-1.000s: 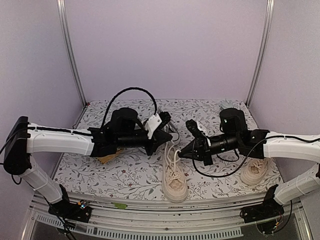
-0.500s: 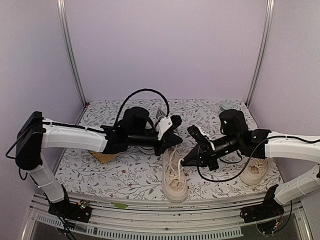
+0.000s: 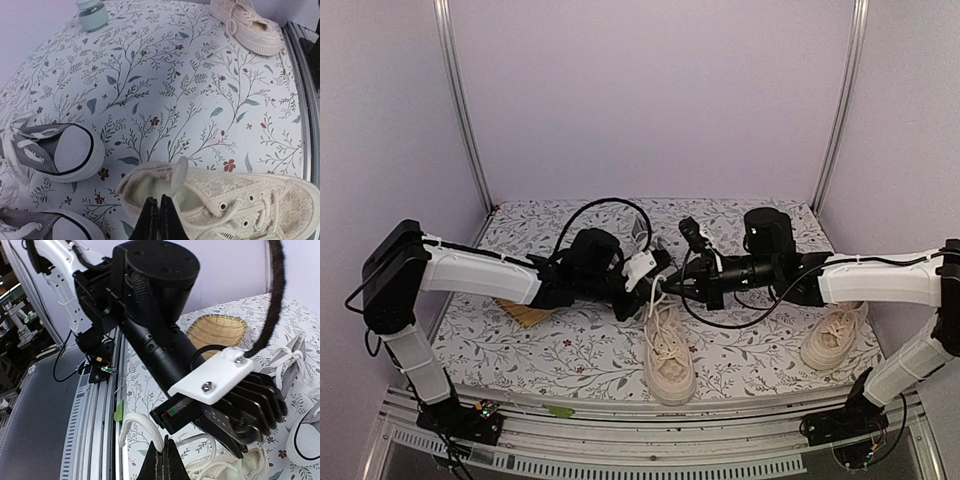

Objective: Tie the shoes
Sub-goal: Cross the shoelace.

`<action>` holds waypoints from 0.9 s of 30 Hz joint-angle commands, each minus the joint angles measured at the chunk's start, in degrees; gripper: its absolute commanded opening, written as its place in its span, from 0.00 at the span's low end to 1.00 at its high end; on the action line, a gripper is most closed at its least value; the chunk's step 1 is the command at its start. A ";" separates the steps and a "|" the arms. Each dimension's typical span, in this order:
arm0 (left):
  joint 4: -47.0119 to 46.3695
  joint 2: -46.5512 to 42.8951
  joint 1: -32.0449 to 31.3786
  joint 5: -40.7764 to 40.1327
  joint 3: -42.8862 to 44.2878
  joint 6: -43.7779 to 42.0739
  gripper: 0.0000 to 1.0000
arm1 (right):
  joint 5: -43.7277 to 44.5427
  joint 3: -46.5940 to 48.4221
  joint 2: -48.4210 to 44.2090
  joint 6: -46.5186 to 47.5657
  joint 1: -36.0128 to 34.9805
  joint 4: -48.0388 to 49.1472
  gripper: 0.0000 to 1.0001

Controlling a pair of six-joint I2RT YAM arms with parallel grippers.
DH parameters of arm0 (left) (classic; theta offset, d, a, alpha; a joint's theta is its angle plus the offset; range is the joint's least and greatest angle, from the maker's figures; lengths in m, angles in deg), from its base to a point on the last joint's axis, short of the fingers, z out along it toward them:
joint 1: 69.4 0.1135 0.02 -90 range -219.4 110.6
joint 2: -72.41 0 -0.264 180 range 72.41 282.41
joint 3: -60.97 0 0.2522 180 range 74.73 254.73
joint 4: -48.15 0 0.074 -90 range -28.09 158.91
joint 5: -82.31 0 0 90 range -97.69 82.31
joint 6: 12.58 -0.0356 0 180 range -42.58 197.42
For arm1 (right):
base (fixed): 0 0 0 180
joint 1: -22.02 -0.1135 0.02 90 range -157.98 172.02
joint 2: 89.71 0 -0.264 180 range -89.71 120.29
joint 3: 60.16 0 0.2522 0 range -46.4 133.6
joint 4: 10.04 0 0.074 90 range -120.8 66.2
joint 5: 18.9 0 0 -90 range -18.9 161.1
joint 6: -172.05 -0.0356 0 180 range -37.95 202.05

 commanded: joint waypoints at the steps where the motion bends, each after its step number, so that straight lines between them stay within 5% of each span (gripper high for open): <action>1: -0.13 -3.14 3.43 -0.44 -4.58 2.71 0.00 | 8.17 2.58 3.61 -5.65 0.25 7.47 0.01; 17: -8.97 -2.70 6.77 6.30 -13.28 8.03 0.00 | 22.81 6.95 13.10 -10.00 0.42 7.77 0.01; 22: -11.02 -2.59 7.24 12.17 -14.93 11.01 0.39 | 23.93 7.99 14.47 -11.43 1.26 7.16 0.01; 27: -16.31 -3.17 7.53 15.37 -16.67 16.40 0.59 | 23.71 9.52 16.08 -11.73 1.72 6.73 0.01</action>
